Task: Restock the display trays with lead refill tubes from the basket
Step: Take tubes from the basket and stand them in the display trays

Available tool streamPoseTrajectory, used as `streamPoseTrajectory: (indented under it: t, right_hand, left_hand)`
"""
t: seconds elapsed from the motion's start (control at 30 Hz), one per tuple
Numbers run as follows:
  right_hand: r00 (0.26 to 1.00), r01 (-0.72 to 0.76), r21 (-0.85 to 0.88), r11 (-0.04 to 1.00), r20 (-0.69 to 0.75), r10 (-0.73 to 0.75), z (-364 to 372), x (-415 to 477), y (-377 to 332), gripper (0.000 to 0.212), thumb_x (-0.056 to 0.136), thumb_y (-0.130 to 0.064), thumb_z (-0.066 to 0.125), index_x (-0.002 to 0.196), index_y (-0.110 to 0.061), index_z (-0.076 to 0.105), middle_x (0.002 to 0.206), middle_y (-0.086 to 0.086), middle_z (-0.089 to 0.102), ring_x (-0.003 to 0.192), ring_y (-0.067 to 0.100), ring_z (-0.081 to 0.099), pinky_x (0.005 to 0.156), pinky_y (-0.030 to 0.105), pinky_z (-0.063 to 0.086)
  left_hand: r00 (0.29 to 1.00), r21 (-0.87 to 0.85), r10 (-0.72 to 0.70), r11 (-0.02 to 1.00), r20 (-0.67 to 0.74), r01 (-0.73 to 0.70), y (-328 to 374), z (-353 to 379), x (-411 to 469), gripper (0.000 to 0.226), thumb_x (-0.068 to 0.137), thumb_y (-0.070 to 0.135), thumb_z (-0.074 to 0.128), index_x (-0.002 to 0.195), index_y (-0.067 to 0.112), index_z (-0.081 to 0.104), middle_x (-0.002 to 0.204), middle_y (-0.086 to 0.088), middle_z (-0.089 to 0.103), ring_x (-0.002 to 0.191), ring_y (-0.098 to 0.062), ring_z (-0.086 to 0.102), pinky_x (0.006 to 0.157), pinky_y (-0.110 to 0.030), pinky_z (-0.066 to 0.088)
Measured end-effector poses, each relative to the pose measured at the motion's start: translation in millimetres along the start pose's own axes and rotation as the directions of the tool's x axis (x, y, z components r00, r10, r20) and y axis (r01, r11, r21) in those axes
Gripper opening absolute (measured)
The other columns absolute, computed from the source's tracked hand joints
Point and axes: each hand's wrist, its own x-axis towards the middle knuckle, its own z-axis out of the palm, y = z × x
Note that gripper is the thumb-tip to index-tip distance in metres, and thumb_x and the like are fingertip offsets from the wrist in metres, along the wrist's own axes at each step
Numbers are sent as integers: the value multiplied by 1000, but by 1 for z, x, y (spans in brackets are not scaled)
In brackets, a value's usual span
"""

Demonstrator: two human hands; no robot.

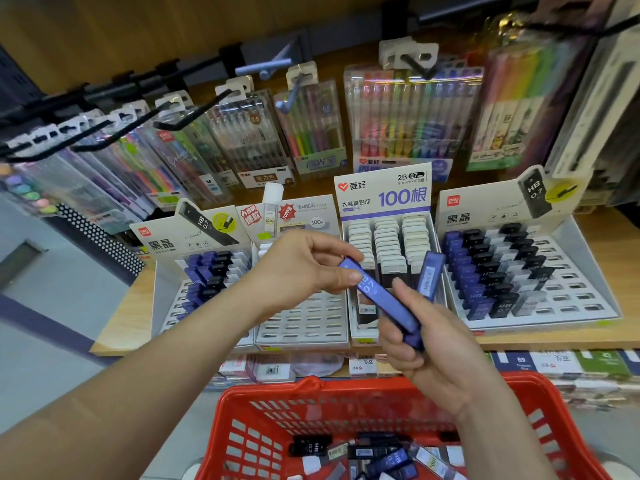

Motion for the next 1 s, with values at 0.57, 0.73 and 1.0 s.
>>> streamPoseTrajectory:
  t: [0.57,0.73,1.0]
  right_hand:
    - [985,171,-361,917,31,-171,51,2,21,27,101,-36,45,96,-16,62,58,2,27,45,13,27,39,20,24]
    - [998,31,-289,957,64,-13,70,6,41,24,102,-37,41,109,-24,60,58,-1,35,43,11,20,42,21,12]
    - [993,116,-448,886,30,-114,69,16,73,26,101,-21,47,106,-31,71,69,5,46,55,15,40,47,28,30]
  left_hand:
    - [889,785,218,583,-402,212,-3,-147,-82,14,85,6,67,89,19,69,75,1,62,73,-21,58,65,-25,38]
    - [935,880,208,443,-288,173,-48,-165,-102,15,86,2,62,92,15,67,88,1,63,83,-20,56,69,-25,34]
    - [842,712,255,673,-476,199,-85,-185,-73,13,88,8,64,97,14,71,82,5,61,83,-16,56,74,-21,37]
